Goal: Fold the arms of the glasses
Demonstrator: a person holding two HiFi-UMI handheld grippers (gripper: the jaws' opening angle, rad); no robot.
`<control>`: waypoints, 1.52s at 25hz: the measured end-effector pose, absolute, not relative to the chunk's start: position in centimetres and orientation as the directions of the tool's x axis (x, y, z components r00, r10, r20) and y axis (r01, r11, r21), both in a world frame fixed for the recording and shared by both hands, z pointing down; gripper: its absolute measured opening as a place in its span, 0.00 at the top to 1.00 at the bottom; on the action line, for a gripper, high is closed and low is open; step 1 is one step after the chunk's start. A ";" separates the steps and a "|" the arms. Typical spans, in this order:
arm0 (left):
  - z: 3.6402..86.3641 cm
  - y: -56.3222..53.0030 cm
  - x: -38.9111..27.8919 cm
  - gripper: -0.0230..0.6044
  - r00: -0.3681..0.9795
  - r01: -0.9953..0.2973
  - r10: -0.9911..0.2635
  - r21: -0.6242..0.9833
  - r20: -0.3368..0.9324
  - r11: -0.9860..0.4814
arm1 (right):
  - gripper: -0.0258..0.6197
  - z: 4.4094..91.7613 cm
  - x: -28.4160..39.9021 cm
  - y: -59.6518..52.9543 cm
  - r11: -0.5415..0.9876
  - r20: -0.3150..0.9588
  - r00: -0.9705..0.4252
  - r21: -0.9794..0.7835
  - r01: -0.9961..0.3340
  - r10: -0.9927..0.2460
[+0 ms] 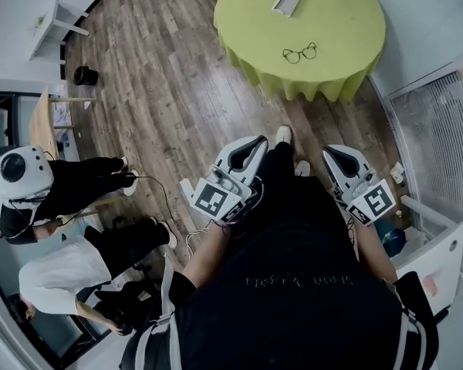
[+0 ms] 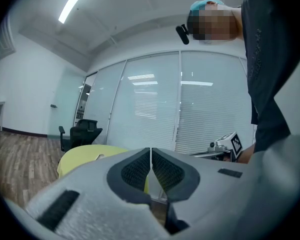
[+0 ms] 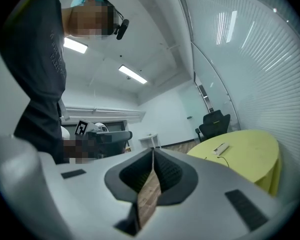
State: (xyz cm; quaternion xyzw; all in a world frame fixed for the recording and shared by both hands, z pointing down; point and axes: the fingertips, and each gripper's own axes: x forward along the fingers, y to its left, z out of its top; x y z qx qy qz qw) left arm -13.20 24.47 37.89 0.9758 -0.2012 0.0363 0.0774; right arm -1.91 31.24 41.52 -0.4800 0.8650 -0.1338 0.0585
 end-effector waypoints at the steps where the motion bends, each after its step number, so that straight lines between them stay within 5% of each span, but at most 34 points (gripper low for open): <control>1: 38.0 24.4 -13.0 0.92 0.918 -0.396 -0.384 0.138 0.102 -0.908 | 0.91 41.7 -1.8 31.1 0.501 0.034 -0.532 -0.289 -0.816 -0.846; 38: 41.0 0.1 -4.0 0.92 0.946 -0.322 -0.306 0.245 0.102 -0.914 | 0.91 43.7 6.2 6.3 0.463 0.227 -0.532 -0.295 -0.836 -0.815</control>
